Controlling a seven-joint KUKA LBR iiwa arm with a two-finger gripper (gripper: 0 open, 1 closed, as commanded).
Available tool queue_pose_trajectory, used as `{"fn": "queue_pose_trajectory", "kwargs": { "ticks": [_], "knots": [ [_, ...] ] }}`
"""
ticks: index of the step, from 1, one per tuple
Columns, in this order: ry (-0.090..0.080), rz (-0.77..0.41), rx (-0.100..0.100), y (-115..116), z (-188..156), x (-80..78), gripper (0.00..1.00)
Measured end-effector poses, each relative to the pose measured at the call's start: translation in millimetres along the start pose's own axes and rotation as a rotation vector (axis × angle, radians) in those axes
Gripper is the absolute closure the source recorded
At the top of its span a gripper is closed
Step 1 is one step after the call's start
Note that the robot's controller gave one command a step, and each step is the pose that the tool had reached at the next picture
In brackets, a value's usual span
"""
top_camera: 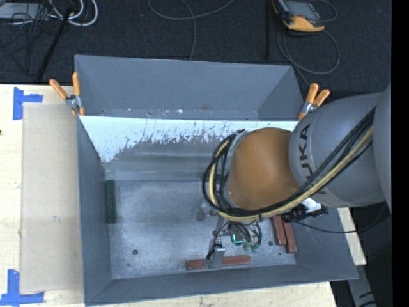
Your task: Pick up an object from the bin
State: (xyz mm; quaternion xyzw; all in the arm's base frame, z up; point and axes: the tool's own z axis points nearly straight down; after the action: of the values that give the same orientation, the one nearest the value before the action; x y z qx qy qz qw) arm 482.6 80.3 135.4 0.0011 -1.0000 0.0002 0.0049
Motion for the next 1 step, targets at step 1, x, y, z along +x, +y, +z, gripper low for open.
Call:
{"fn": "queue_pose_trajectory", "kwargs": {
  "ticks": [1],
  "knots": [
    [-0.032,-0.16,-0.001,-37.0,62.4,5.9,0.0]
  ]
}}
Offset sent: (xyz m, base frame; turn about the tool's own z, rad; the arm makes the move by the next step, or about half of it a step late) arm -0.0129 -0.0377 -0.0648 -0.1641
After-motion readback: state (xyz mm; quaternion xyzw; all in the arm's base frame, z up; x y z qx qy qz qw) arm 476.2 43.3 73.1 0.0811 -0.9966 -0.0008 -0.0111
